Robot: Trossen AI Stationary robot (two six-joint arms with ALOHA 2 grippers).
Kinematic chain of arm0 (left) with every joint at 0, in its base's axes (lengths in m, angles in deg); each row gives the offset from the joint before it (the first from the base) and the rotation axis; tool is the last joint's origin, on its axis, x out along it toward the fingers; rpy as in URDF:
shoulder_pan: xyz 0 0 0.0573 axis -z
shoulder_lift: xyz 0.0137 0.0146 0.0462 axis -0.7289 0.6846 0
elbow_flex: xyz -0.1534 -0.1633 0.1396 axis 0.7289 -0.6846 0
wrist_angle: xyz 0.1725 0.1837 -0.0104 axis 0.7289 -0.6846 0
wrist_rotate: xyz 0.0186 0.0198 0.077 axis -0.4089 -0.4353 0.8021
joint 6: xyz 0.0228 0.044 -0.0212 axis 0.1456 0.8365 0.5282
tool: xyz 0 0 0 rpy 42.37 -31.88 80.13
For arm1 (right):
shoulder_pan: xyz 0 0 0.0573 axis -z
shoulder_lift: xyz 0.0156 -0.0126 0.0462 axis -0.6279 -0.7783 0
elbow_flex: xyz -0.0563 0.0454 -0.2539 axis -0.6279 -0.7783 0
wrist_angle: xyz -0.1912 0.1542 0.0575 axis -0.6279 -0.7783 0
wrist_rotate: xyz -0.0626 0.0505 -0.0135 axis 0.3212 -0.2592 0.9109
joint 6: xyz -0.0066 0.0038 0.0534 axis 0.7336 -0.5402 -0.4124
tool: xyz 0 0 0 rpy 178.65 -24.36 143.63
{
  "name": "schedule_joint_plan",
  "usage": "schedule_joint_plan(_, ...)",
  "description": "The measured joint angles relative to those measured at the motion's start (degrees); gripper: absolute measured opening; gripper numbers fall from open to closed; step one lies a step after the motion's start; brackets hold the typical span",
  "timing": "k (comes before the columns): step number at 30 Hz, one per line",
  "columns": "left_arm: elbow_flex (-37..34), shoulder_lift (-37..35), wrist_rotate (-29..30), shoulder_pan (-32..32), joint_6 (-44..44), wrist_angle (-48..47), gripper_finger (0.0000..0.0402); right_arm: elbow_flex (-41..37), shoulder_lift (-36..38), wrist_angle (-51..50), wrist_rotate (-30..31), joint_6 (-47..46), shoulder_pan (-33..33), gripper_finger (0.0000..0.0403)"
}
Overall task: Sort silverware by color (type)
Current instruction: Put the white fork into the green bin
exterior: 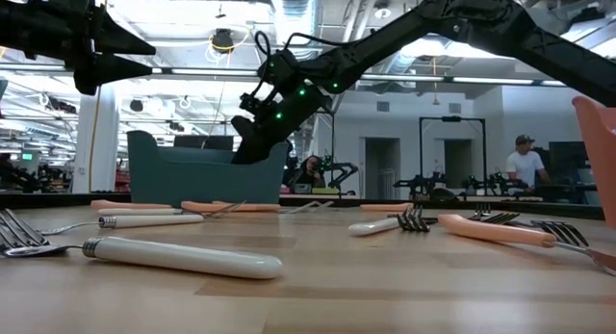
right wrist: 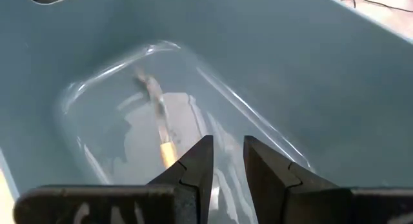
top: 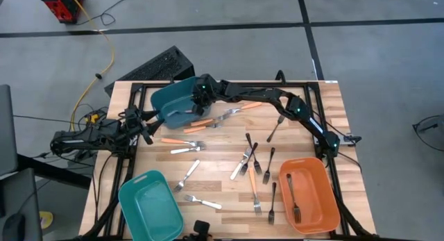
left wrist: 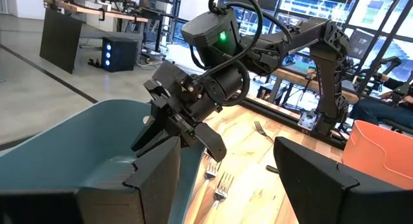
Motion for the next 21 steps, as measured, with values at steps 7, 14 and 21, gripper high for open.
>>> schedule_joint_plan(7,0.0,0.0,0.0,0.0,-0.5,0.0,0.0235,0.4,0.3,2.3,0.0,0.3,-0.4,0.0113)
schedule_joint_plan(14,0.0,0.0,0.0,0.0,-0.5,0.0,0.0235,9.7,0.4,-10.9,-0.1,8.1,-2.0,0.0114)
schedule_joint_plan(21,0.0,0.0,-0.2,0.0,-0.5,0.0,0.0235,16.1,5.5,-32.0,0.0,13.1,-3.4,0.0113)
